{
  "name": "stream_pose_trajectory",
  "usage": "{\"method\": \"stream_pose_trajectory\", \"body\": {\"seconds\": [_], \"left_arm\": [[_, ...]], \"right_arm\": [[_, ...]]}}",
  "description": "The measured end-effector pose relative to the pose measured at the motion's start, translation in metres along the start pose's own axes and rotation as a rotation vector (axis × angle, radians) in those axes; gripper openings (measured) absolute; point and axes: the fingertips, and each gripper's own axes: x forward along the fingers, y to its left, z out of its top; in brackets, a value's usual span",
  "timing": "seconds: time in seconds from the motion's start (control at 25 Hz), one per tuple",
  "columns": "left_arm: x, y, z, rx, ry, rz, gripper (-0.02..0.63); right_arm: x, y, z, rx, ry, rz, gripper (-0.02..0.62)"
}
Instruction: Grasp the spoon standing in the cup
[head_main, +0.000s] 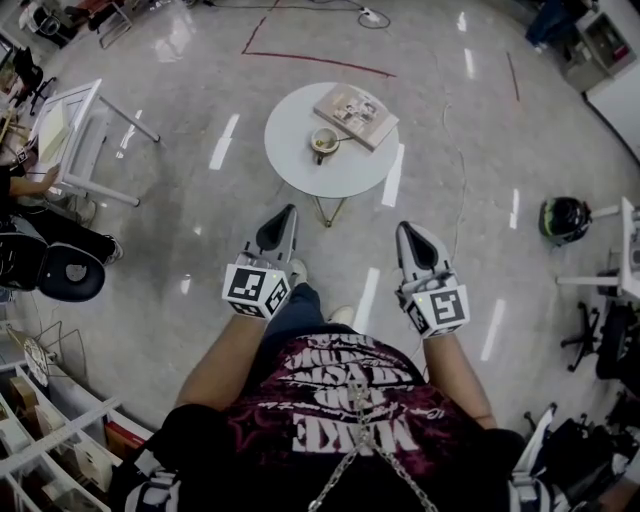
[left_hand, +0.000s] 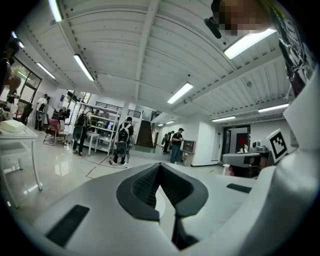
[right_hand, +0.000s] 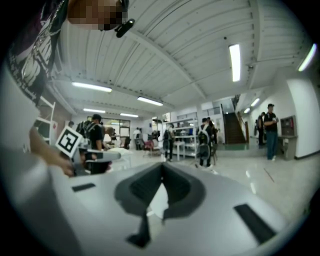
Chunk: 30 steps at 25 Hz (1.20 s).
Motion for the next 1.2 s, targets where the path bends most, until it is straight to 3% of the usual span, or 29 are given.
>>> {"method": "stream_pose_trajectory", "body": {"seconds": [1.2], "left_arm": [[0.097,0.124,0.019,-0.023,0.044,-0.057,0.025]], "right_arm": [[0.157,-0.009,0.01,0.019,0.042,-0.035,0.03]]}}
